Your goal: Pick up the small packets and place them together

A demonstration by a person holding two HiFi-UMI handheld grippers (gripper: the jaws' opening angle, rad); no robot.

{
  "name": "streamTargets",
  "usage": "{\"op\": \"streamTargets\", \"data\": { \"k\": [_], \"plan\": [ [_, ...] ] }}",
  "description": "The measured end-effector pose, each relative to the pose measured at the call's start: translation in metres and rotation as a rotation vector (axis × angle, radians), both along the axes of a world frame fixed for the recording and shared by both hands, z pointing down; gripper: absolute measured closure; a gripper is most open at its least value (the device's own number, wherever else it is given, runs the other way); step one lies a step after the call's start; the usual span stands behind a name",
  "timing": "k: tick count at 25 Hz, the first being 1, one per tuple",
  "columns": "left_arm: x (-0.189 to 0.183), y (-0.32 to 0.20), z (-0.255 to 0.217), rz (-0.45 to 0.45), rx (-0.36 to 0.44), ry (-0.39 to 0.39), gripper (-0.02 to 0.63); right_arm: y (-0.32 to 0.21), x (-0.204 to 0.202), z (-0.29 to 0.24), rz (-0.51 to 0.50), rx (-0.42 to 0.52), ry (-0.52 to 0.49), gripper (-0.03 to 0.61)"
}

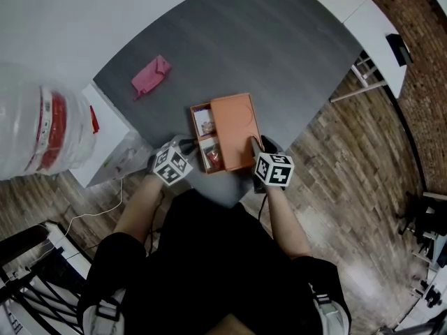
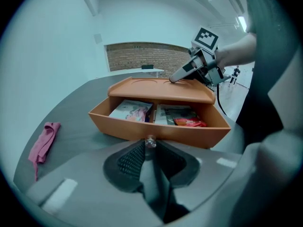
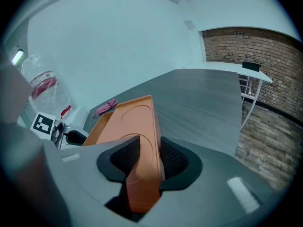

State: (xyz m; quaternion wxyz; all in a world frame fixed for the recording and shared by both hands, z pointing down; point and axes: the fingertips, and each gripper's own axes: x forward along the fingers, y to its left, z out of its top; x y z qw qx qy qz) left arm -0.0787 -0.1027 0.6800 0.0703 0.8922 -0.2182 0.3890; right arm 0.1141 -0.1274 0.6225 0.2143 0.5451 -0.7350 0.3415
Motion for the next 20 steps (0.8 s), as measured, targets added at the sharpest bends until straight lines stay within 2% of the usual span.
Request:
{"op": "streamTargets", "data": {
  "k": [14, 20],
  "plan": [
    [-0.043, 0.011, 0.007, -0.038, -0.009, -0.056, 0.545, -0.003, -0.002, 0.001, -0.013, -0.006, 0.001, 0.440],
    [-0.053, 0.013, 0.007, -0.050, -0.007, -0.052, 0.545, -0.003, -0.001, 0.001, -0.010, 0.000, 0.006, 0.440]
  ]
}}
